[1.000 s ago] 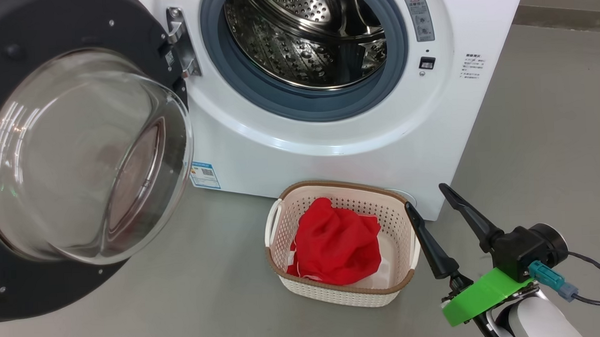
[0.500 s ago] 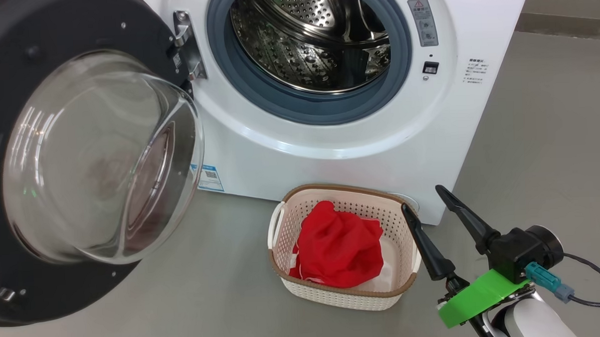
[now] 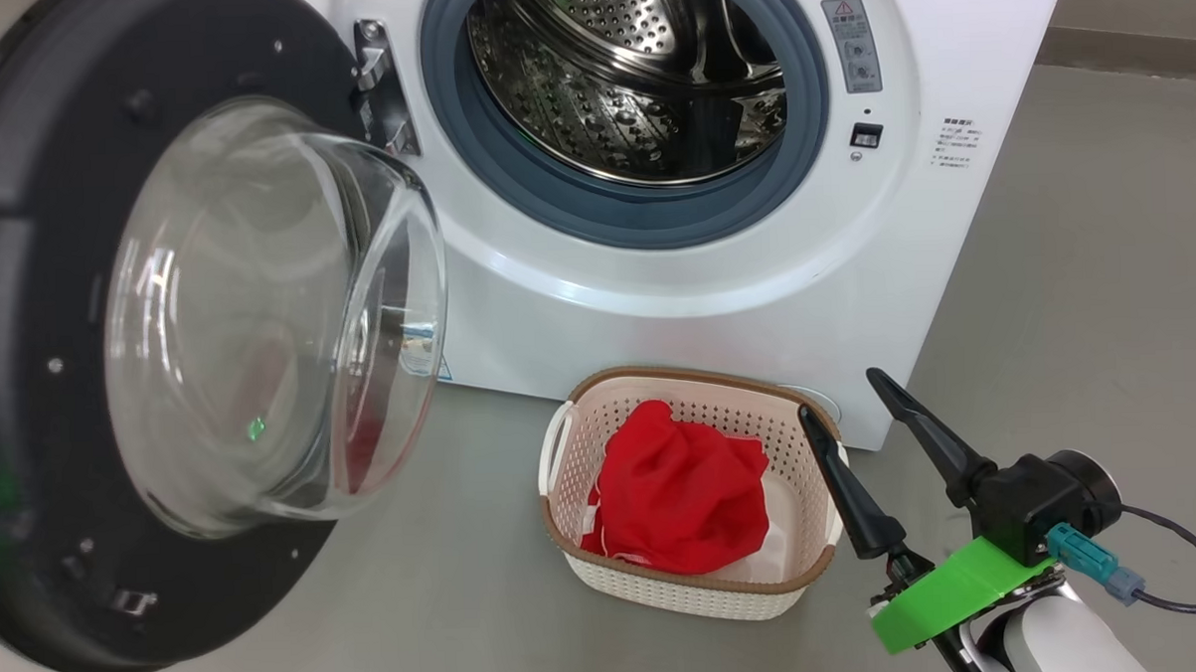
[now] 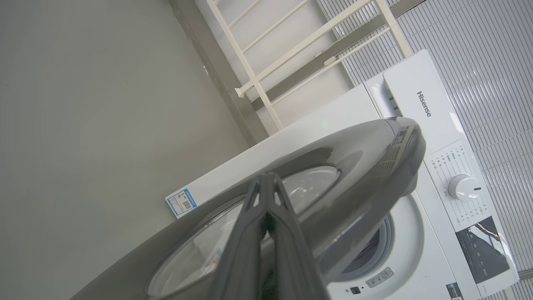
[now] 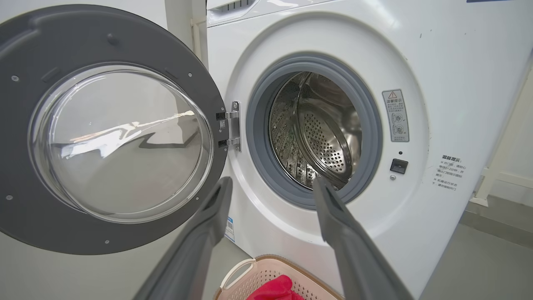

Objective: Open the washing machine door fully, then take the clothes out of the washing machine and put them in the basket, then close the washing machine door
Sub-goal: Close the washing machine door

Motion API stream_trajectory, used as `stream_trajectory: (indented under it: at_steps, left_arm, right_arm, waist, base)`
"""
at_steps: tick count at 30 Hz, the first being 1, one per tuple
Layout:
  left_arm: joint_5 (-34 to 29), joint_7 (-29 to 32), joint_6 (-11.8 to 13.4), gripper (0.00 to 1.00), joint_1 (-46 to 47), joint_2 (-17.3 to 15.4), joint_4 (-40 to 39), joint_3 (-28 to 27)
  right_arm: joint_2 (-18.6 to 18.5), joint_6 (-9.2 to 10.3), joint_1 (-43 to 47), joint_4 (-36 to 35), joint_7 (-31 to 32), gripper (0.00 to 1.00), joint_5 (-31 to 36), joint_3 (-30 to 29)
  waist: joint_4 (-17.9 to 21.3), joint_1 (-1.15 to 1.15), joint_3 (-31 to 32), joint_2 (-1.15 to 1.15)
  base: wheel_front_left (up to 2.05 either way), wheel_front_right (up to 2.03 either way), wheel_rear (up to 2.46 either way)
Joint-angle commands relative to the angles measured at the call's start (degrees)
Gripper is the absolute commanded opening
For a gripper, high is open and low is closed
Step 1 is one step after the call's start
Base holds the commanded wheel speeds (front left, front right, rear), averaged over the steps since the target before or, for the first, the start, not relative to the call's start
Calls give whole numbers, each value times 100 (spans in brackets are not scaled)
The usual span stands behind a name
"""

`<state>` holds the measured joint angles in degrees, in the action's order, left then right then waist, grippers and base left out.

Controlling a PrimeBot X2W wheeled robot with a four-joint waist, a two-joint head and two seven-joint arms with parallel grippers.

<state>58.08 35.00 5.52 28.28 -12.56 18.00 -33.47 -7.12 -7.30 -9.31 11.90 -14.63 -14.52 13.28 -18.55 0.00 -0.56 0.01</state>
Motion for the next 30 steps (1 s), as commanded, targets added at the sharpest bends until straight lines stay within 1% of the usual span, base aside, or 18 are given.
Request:
stream_trajectory:
  at_steps: [1,9,16,22,25,30]
  left_arm:
    - [104,188,8,0,-111,-57,-291,-47]
    - [358,468,61,0,-414,287,-928,-15]
    - [457,520,62,0,-636,546,-1360,33]
    - [615,493,106,0,-796,777,-1716,105]
    - [614,431,102,0,-896,833,-1869,166]
    - [840,325,163,0,-976,916,-2027,213]
  right_arm:
    - [8,-19,-1,-170,-37,100,3,73]
    - [23,-19,-8,-170,-37,100,-19,123]
    - [13,-19,-32,-164,-37,100,-33,135]
    - [28,-19,-31,-141,-37,100,-27,131]
    - [46,-19,-41,-130,-37,100,-31,134]
    - [66,-19,-42,-127,-37,100,-44,134]
  waist:
    - [-11,0,6,-1]
    - [6,0,-4,-1]
    - [70,0,-43,-1]
    - [130,0,-66,-1]
    - [168,0,-75,-1]
    - [239,0,-95,-1]
  base:
    - [0,0,0]
    - [0,0,0]
    - [0,0,0]
    - [0,0,0]
    - [0,0,0]
    - [0,0,0]
